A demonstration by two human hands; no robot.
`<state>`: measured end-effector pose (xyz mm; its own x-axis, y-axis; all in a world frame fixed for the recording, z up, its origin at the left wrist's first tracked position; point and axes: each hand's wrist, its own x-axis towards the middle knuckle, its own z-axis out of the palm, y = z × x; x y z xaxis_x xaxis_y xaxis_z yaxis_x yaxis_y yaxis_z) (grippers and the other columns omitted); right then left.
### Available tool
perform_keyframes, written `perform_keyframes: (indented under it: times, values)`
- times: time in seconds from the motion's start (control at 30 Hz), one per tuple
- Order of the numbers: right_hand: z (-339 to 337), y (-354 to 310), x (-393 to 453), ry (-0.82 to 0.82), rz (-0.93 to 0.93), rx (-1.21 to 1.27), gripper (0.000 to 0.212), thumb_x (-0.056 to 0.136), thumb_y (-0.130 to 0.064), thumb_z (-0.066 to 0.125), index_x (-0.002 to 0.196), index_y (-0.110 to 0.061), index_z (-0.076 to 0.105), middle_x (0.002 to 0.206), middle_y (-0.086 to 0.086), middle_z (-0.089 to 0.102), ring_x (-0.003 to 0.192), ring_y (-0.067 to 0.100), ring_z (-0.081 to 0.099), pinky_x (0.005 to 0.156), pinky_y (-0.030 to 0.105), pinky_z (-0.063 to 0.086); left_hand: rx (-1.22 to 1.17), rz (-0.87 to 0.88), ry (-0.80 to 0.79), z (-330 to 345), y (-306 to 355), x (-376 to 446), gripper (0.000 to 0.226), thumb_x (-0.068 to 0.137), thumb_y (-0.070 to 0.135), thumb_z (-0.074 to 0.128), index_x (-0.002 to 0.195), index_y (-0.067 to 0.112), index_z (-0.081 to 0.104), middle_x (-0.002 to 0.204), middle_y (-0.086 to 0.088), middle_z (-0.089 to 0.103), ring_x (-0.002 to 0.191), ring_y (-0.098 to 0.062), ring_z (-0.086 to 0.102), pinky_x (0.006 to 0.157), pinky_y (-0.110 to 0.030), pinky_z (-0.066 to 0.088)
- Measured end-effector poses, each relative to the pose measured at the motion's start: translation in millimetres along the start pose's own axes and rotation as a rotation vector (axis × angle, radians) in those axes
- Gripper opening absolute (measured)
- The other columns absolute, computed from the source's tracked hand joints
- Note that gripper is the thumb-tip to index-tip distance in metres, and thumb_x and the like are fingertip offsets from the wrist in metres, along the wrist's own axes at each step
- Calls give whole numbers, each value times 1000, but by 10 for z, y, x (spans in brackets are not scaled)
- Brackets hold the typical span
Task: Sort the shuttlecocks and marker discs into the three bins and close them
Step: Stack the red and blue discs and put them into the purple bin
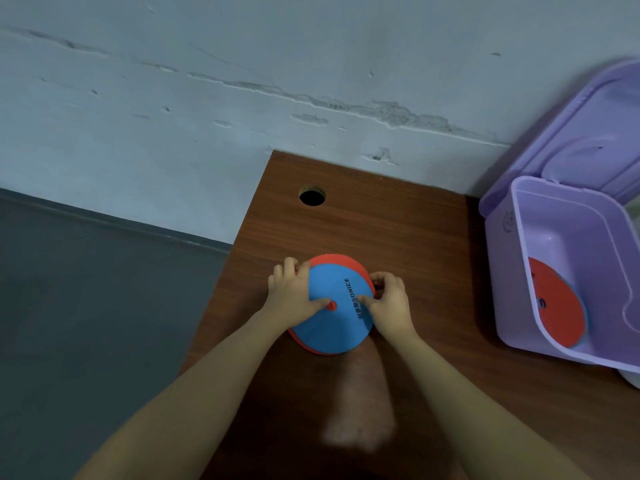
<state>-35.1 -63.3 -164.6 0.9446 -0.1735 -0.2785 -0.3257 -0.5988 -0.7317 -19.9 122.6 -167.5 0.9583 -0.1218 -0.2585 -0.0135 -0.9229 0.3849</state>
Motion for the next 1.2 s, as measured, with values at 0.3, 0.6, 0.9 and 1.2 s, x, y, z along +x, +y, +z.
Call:
perform_keyframes:
  times: [0.3, 0.6, 0.9, 1.2]
  values:
    - [-105, -85, -195, -2, -49, 115, 30, 82, -2, 65, 99, -21, 50, 89, -8, 55, 80, -1, 52, 58, 2, 38, -61, 37, -33, -24, -4, -41, 99, 72, 64, 62, 147, 28, 8, 139, -6, 29, 127, -26, 26, 104, -40, 21]
    - [-158, -19, -376, 72, -63, 41, 32, 84, -11, 66, 114, -18, 55, 96, -7, 59, 87, 4, 55, 62, 4, 40, -29, 144, 60, -97, 78, -196, 90, 73, 62, 62, 145, 29, 19, 124, -3, 30, 109, -18, 40, 97, -32, 32]
    - [-569, -143, -346, 167, -205, 37, 45, 84, -14, 65, 127, -20, 55, 103, -9, 59, 89, 4, 55, 77, 14, 45, 125, 218, 206, -308, 434, -157, 85, 80, 63, 51, 147, 25, 15, 138, -7, 28, 117, -22, 41, 95, -34, 35]
    - [-1858, -186, -161, 421, -487, 43, 44, 79, -9, 68, 122, -19, 60, 93, 0, 62, 75, 13, 54, 73, 32, 49, 152, 289, 485, -741, 1710, -33, 83, 78, 59, 56, 145, 20, 27, 135, -12, 36, 110, -29, 46, 85, -38, 38]
